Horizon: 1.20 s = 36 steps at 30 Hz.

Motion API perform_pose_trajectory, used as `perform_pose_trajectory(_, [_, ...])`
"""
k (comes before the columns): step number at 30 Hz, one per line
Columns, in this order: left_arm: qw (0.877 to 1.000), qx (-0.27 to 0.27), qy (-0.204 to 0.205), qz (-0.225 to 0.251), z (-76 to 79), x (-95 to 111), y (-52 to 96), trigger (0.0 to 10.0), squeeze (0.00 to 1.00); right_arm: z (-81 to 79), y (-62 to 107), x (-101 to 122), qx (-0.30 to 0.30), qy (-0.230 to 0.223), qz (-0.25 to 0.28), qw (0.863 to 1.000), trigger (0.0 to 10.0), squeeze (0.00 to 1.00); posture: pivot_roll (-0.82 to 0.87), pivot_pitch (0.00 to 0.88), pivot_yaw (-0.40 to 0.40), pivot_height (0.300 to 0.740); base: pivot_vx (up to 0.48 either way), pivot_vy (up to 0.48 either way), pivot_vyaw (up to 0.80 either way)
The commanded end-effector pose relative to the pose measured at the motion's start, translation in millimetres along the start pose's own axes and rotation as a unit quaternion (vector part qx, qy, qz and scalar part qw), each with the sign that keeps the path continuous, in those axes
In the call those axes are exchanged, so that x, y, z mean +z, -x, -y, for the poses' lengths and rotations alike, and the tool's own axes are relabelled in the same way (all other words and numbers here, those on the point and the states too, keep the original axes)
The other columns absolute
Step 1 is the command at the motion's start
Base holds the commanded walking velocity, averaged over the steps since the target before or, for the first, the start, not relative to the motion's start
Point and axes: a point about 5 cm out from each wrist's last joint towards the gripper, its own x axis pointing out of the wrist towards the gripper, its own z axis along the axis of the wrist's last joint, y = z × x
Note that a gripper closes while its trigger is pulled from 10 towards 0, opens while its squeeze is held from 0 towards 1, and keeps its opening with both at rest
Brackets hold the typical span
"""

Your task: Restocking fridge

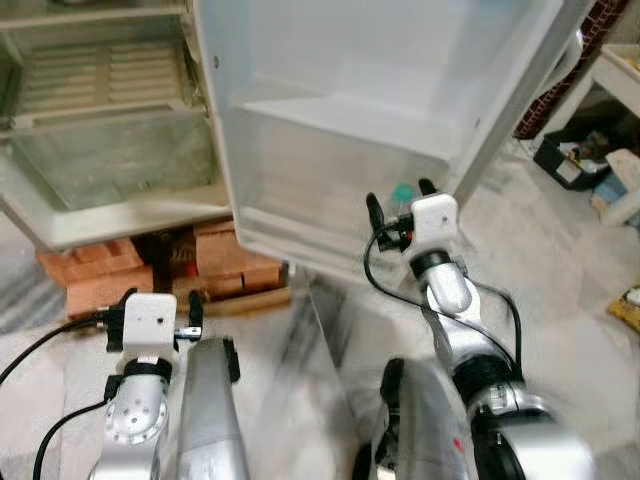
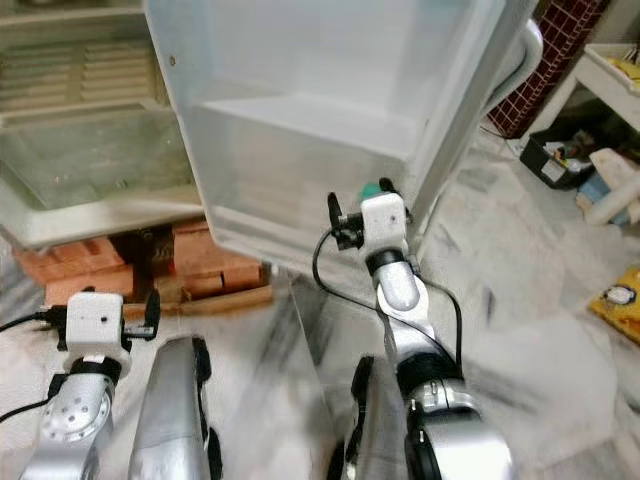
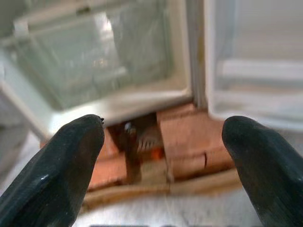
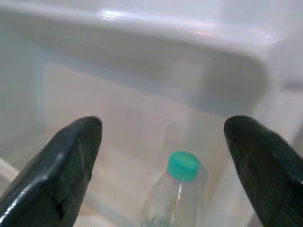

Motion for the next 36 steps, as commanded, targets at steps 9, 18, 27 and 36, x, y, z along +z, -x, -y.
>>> perform_pose_trajectory(9, [1.000,-0.020,0.007,0.009,10.6,0.4,-12.3,10.0,0.00,-4.1,31.2,8.6,0.043,-0.039,0.006,0.998,10.0,0.00,0.09,0.000,-0.030,0.525,0.000,0.000,0.00])
perform_pose_trajectory(18, [1.000,-0.010,0.011,0.012,5.9,-0.9,-14.0,10.0,0.00,8.1,42.5,6.8,0.012,-0.051,-0.034,0.998,10.0,0.00,0.09,0.000,-0.028,0.570,0.000,0.000,0.00])
perform_pose_trajectory(27, [1.000,-0.010,0.007,0.010,3.6,-3.8,-12.7,10.0,0.00,3.8,48.0,4.0,0.012,-0.054,-0.045,0.997,10.0,0.00,0.08,0.000,-0.029,0.605,0.000,0.000,0.00])
perform_pose_trajectory(36, [1.000,-0.023,0.003,0.003,16.4,-6.5,-13.9,10.0,0.00,10.6,55.2,5.6,-0.004,-0.063,-0.057,0.996,10.0,0.00,0.06,0.000,-0.027,0.660,0.000,0.000,0.00])
